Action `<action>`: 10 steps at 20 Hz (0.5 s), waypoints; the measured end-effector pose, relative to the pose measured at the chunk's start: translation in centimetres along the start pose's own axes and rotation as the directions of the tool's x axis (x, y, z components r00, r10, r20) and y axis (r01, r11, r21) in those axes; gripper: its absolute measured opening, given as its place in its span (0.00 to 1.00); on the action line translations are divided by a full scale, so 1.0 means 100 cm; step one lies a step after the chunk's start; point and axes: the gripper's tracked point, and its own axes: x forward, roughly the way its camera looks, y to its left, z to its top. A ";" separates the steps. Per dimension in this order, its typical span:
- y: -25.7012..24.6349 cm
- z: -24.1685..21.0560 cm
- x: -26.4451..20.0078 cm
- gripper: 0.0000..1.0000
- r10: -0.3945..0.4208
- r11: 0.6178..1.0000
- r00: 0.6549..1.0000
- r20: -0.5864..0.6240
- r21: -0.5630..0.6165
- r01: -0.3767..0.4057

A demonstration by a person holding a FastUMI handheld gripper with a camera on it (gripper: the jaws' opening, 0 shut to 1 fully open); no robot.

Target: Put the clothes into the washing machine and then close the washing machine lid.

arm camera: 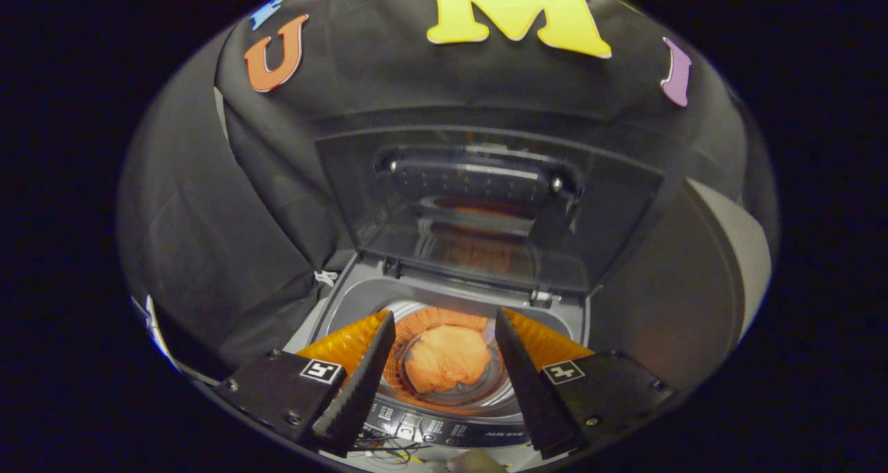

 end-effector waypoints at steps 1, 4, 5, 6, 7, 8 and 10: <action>0.002 0.012 -0.005 0.90 0.002 1.000 0.999 0.032 -0.006 -0.001; 0.006 0.044 -0.020 0.90 0.005 1.000 0.995 0.098 -0.002 -0.005; 0.009 0.053 -0.023 0.90 0.009 1.000 0.993 0.116 0.011 -0.010; 0.009 0.064 -0.026 0.90 0.007 1.000 0.991 0.136 0.020 -0.010; 0.009 0.072 -0.026 0.90 0.004 1.000 0.988 0.154 0.021 -0.007; 0.008 0.082 -0.027 0.90 -0.002 1.000 0.986 0.169 0.019 -0.001; 0.003 0.100 -0.032 0.90 -0.028 1.000 0.979 0.203 0.019 0.025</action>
